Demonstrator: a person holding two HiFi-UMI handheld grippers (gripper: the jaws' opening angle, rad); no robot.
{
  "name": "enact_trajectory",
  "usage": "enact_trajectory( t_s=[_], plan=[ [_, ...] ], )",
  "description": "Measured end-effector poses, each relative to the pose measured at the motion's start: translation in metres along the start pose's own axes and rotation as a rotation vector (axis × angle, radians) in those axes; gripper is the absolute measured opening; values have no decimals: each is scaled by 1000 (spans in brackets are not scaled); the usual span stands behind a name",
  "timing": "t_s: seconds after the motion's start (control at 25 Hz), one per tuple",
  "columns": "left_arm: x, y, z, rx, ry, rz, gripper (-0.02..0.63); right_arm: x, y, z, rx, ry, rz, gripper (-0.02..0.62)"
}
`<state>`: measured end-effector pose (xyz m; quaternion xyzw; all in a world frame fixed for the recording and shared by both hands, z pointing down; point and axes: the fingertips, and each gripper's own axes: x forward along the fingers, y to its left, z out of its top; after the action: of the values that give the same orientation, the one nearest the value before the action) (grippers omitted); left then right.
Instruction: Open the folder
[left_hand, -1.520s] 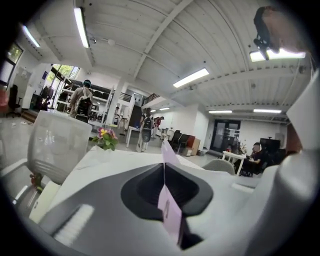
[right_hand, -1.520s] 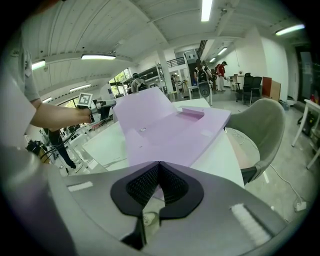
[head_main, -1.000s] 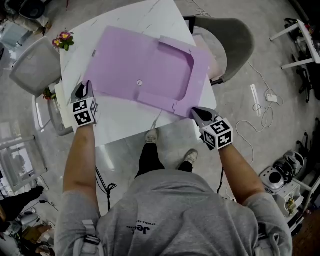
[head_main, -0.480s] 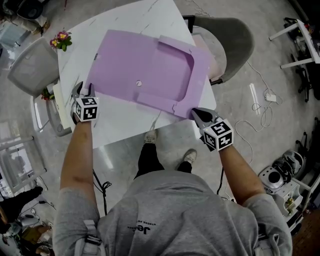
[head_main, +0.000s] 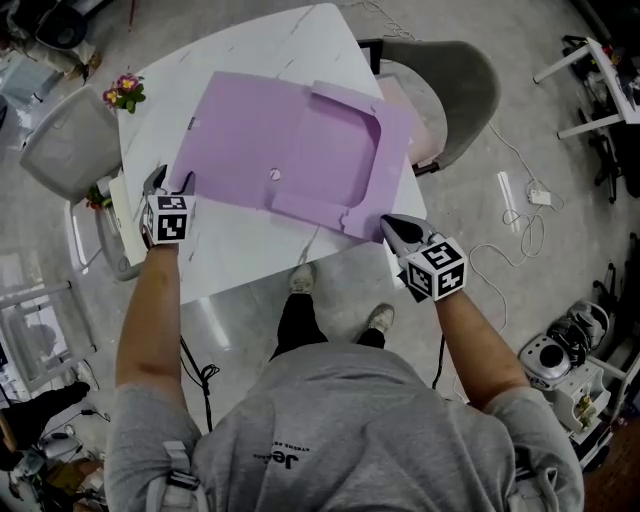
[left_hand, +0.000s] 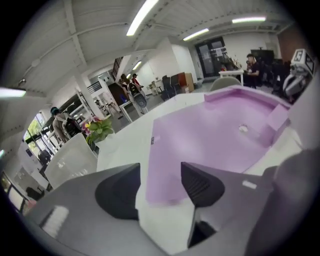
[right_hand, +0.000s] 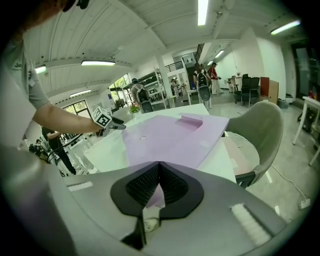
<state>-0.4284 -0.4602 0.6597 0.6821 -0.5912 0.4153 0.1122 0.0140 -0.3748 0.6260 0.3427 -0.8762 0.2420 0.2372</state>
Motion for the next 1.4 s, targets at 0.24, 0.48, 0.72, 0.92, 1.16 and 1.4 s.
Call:
enact_trajectory(
  t_s=[0.24, 0.48, 0.72, 0.92, 1.16, 1.4],
  plan=[
    [-48, -22, 75, -99, -212, -86, 273, -29, -5, 37, -2, -93, -21, 3],
    [-126, -98, 185, -181, -461, -296, 273, -107, -20, 92, -1, -245, -85, 3],
    [-206, -212, 280, -97, -648, -512, 239, -221, -47, 126, 0, -380, -200, 3],
    [-273, -295, 340, -90, -797, -692, 190, -314, -65, 135, -5, -454, -315, 3],
    [-346, -375, 384, 10, -977, -875, 58, -402, -77, 136, 21, -564, -412, 3],
    [-371, -407, 407, -64, -982, -958, 58, -453, -84, 129, 35, -603, -481, 3]
  ],
)
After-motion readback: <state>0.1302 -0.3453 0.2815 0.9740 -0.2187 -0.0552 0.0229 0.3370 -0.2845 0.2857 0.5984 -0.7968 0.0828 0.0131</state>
